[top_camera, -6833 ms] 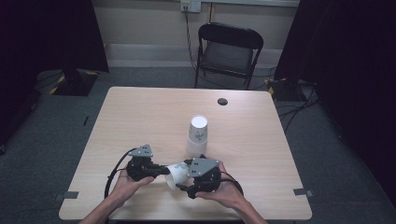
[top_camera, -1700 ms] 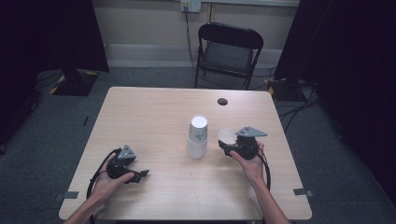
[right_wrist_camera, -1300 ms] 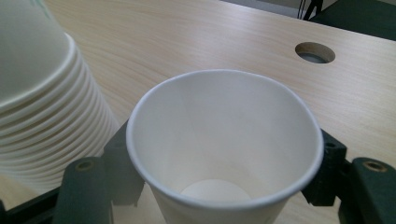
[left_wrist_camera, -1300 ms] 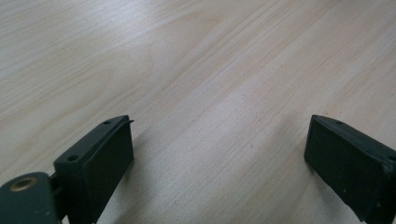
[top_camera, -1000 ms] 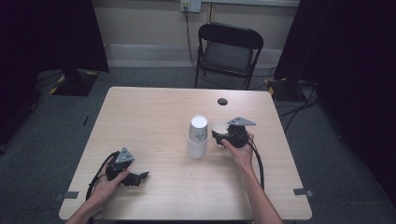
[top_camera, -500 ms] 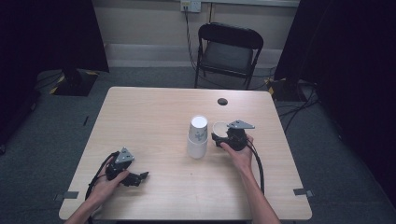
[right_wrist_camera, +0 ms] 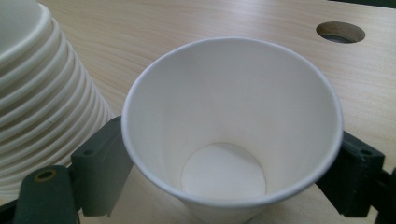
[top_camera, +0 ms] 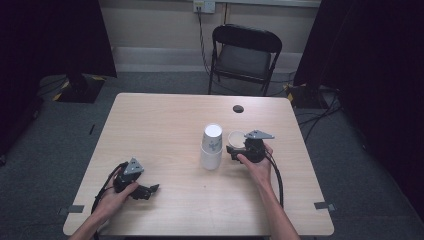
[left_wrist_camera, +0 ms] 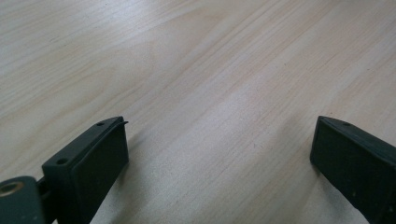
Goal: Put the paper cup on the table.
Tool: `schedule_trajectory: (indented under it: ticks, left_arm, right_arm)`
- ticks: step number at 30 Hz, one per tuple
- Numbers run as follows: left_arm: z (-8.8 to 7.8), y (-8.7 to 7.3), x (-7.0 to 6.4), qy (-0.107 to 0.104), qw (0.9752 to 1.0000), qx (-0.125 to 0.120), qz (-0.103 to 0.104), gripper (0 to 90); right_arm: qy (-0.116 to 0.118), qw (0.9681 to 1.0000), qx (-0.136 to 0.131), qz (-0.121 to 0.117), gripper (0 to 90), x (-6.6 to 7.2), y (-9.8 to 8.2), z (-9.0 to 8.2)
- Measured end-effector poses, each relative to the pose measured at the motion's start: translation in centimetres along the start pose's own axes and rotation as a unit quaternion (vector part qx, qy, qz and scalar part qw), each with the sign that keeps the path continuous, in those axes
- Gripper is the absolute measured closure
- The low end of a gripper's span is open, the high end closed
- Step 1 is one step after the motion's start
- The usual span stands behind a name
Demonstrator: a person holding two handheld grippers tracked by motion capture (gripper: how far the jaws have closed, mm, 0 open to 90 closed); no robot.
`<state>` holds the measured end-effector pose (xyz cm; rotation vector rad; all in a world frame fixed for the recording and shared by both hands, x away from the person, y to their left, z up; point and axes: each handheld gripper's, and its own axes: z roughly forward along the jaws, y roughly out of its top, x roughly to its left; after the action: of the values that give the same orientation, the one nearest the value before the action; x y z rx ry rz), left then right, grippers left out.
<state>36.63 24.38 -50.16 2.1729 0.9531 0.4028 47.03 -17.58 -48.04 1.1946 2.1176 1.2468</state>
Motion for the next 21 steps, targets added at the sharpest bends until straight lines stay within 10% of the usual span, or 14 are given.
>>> schedule_trajectory:
  ticks: [21]
  left_arm:
    - [0.1, 0.0, 0.2, 0.009, 0.9999, 0.006, -0.007, 0.0]
  right_arm:
    - [-0.002, 0.9999, 0.014, -0.009, 14.8, 0.0, -0.7, -2.9]
